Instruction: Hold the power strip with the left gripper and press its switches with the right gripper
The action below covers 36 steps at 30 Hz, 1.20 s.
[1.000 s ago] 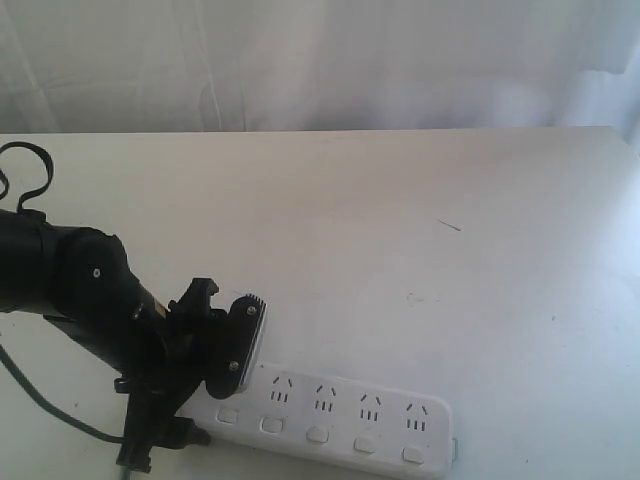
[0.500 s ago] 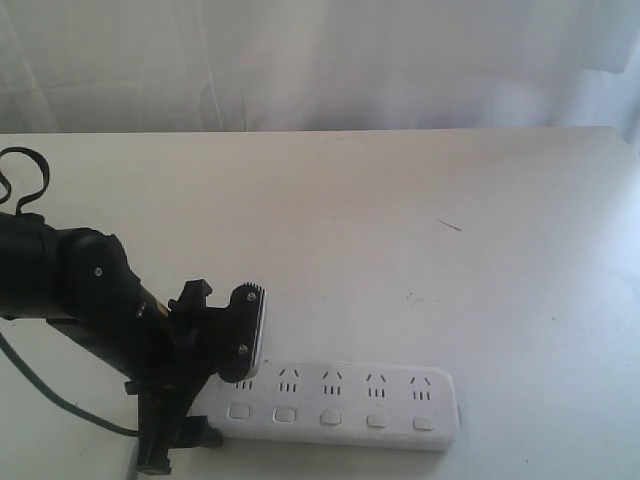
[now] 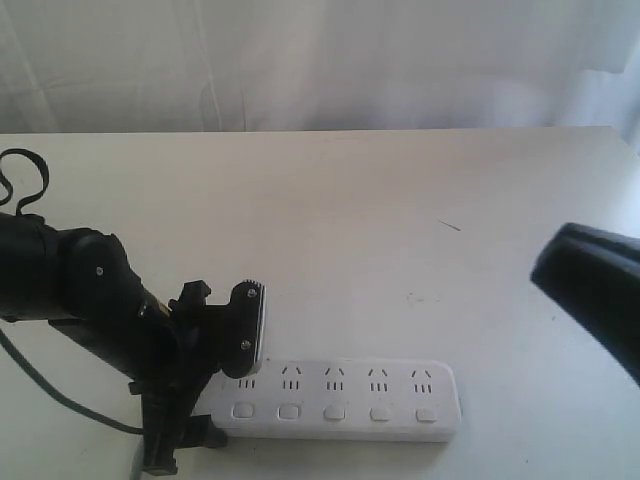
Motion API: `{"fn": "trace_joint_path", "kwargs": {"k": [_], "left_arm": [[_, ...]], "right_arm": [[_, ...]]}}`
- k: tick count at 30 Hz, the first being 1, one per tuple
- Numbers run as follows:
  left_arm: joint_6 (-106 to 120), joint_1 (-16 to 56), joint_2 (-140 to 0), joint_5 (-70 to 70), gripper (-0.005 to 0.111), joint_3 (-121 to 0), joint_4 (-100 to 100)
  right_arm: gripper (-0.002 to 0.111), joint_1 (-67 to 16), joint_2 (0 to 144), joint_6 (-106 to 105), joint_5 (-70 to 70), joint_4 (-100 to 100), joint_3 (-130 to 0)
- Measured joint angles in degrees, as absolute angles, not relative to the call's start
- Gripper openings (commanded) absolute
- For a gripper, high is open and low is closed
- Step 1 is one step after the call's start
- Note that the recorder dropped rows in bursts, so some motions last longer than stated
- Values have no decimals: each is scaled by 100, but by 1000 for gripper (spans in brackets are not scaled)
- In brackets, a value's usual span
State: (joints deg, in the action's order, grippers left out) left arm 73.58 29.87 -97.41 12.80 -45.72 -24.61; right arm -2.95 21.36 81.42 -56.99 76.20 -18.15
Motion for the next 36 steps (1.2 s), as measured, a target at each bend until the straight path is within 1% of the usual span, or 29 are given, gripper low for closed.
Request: {"fn": "trace_joint_path", "kwargs": {"k": [5, 9, 11, 14, 17, 19, 24, 27, 31, 36], "left_arm": [[7358, 2987, -9751, 1236, 0, -4572, -2484], [7348, 2991, -9751, 1198, 0, -4572, -2526], [7348, 2991, -9751, 1184, 0, -4572, -2551], [7348, 3001, -9751, 1171, 0, -4572, -2561], [7333, 3001, -9751, 1171, 0, -4572, -2572], [7333, 3001, -9751, 1171, 0, -4572, -2582], [7333, 3001, -9751, 1171, 0, -4572, -2705], [7333, 3001, -9761, 1144, 0, -4572, -2956], [7321, 3001, -9772, 1108, 0, -4548, -3197], [7298, 3001, -9781, 1097, 0, -4548, -3263]], "right_arm": [[0, -295, 3133, 8736, -5963, 8880, -2323], [0, -295, 3996, 9373, -6164, 9624, -2447], [0, -383, 4344, 9506, -6241, 9832, -2440], [0, -773, 4780, 9739, -6100, 9961, -2440], [0, -1472, 5177, 9905, -5587, 10016, -2511], [0, -2135, 5464, 10040, -5071, 10028, -2639], [0, -3918, 6301, 10250, -3239, 10026, -3061], [0, -4657, 6845, 10333, -2216, 10015, -3173], [0, -5165, 7513, 10773, -1086, 10024, -3188], [0, -5267, 7892, 11067, 57, 10024, -3187]]}}
